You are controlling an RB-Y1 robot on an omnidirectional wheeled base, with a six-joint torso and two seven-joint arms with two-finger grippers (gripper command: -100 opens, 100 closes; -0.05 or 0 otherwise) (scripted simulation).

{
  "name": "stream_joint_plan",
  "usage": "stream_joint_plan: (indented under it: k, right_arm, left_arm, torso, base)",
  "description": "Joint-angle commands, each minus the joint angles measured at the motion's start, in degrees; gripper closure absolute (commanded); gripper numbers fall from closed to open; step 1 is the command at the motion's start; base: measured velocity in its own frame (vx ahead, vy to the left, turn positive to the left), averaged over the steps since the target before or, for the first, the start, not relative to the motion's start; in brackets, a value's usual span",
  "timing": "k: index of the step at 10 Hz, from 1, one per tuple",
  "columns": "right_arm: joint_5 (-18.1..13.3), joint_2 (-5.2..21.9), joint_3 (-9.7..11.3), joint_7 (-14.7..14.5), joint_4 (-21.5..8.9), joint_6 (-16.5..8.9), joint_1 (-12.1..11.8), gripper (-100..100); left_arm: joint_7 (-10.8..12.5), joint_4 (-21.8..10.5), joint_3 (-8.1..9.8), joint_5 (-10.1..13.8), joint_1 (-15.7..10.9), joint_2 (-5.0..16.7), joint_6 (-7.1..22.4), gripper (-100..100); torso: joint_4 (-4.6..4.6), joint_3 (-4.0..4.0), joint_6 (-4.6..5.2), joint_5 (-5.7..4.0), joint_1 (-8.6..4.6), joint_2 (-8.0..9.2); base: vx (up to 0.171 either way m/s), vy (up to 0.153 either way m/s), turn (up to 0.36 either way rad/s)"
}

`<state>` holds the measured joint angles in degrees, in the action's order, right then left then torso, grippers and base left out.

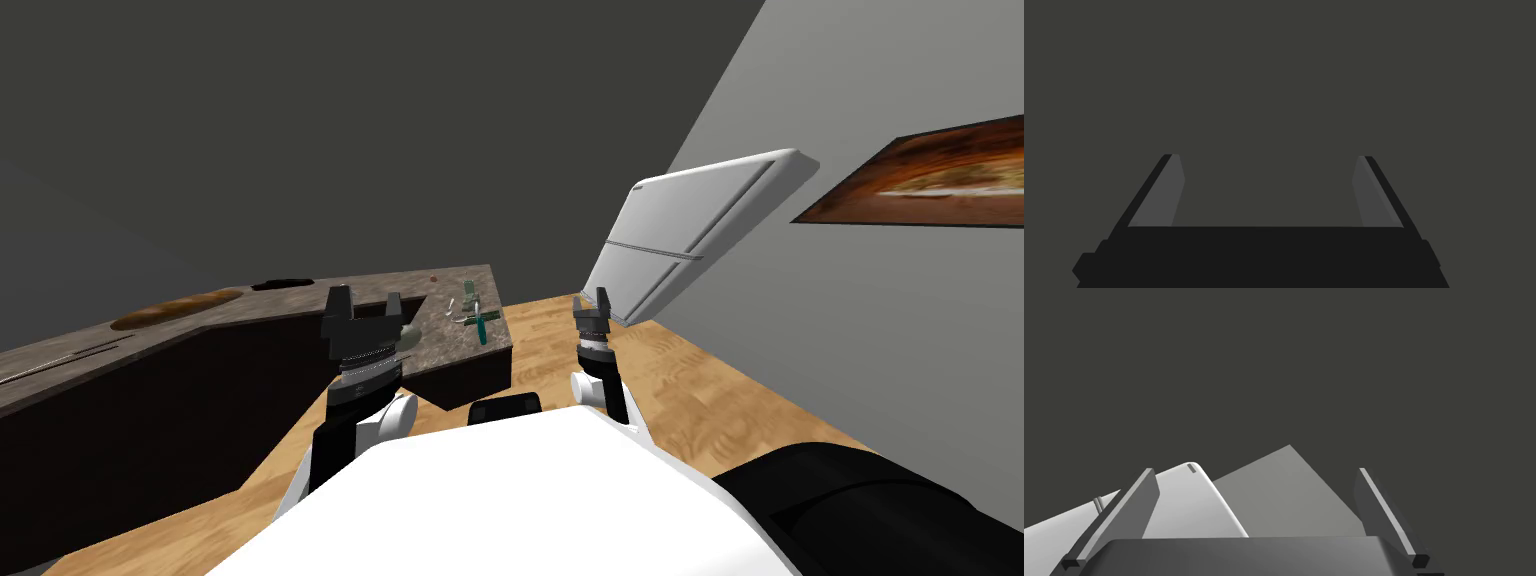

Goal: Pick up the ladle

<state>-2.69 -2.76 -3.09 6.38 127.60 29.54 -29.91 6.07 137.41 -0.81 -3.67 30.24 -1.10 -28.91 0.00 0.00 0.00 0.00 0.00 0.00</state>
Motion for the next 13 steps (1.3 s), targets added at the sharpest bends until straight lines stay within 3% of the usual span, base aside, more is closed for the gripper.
stream_joint_plan:
  k: [1,5,6,10,13]
  right_arm:
    - [0.00,0.00,0.00,0.00,0.00,0.00,0.00,0]
    - [0.00,-0.01,0.01,0.00,0.00,0.00,0.00,0]
    - [0.00,-0.02,0.01,0.00,0.00,0.00,0.00,0]
    - [0.00,-0.01,0.01,0.00,0.00,0.00,0.00,0]
    - [0.00,-0.01,0.01,0.00,0.00,0.00,0.00,0]
  left_arm:
    - [0.70,-0.19,0.22,0.09,0.55,1.98,0.14,-100]
    - [4.78,-1.60,1.50,0.60,3.58,8.86,0.96,-100]
    - [4.78,-1.60,1.50,0.60,3.58,9.64,0.96,-100]
    - [9.73,-3.96,3.09,1.22,6.99,16.62,1.98,-100]
    - [11.67,-5.04,3.72,1.46,8.25,20.09,2.39,-100]
  torso:
    - [0.00,0.00,0.00,0.00,0.00,0.00]
    - [0.00,-0.01,-0.02,-0.09,-0.43,-0.01]
    - [0.00,-0.01,-0.01,-0.12,-0.58,-0.02]
    - [-0.02,-0.05,0.02,-0.12,-0.47,-0.09]
    - [-0.01,-0.04,-0.01,-0.09,-0.41,-0.06]
  base:
    - [0.005,-0.030,0.067]
    - [0.009,-0.116,0.152]
    - [0.010,-0.129,0.052]
    - [0.012,-0.129,0.143]
    - [0.001,-0.107,0.104]
